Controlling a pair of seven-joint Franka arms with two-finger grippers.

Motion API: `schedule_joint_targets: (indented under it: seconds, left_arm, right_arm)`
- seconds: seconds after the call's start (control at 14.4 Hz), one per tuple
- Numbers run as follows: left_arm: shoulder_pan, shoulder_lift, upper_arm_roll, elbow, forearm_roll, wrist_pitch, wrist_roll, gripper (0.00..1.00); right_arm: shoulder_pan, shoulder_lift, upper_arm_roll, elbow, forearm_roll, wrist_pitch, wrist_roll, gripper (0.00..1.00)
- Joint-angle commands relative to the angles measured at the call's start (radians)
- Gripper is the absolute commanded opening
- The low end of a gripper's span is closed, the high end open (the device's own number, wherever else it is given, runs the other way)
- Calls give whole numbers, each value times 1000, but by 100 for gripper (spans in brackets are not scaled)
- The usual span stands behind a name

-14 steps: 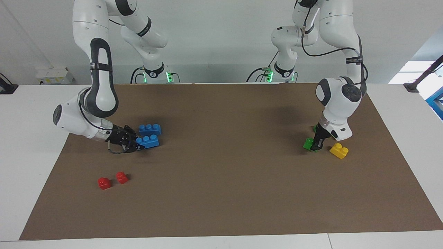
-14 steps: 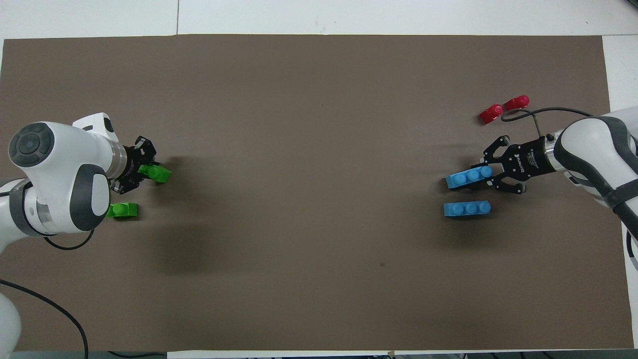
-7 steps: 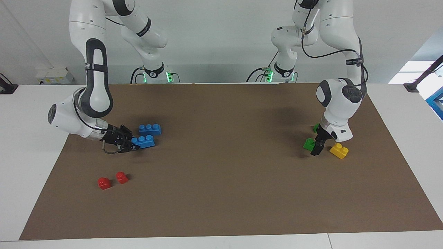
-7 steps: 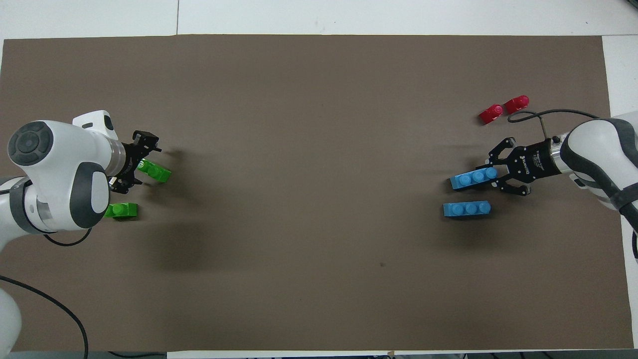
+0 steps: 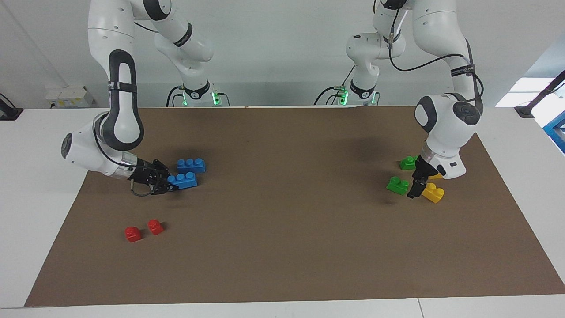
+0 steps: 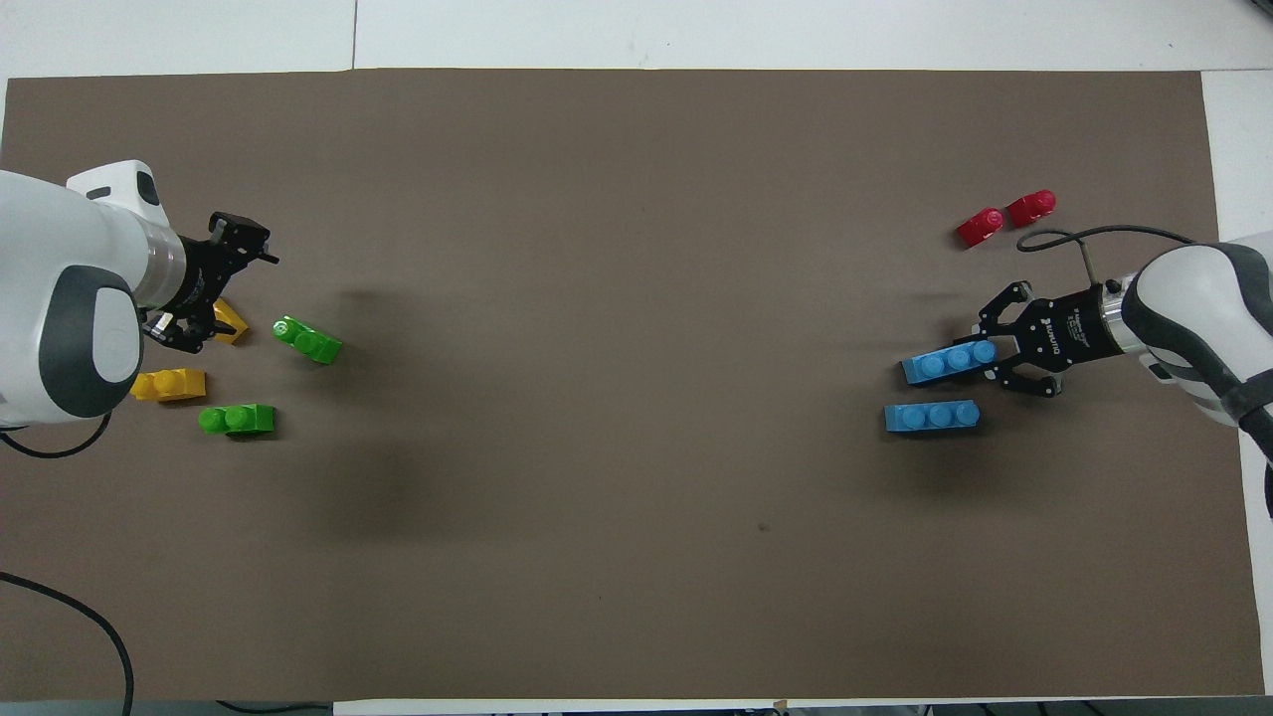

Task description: Remove green block with left arm and hold with right

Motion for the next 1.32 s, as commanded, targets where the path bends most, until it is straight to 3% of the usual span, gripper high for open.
schedule_joint_targets:
  seconds: [0.0, 0.07, 0.14, 0.21, 0.49, 0.77, 1.25]
  left_arm:
    - [31, -9, -7, 86, -7, -107, 96, 100]
    - [35, -10, -7, 118, -5, -135, 101, 100]
    - [38, -10, -7, 153, -4, -171, 127, 100]
    - [38, -9, -7, 187, -4, -208, 194, 100]
    - [39, -35, -7, 253, -4, -299, 450, 100]
    - [62, -98, -7, 268, -4, -365, 745, 100]
    - [62, -161, -6, 296, -4, -478, 960, 100]
  right_arm:
    - [-28, -18, 15, -29, -20, 16, -40, 20]
    - [-26, -18, 15, -29, -21, 23, -39, 72]
    - [-23, -18, 15, -23, -20, 23, -30, 85]
    - [-22, -20, 15, -15, -21, 19, -27, 89]
    - [-16, -40, 15, 51, -29, -50, 21, 91]
    - [-13, -116, 19, 69, -32, -95, 32, 92]
    - [49, -268, 25, 183, -148, -260, 98, 93]
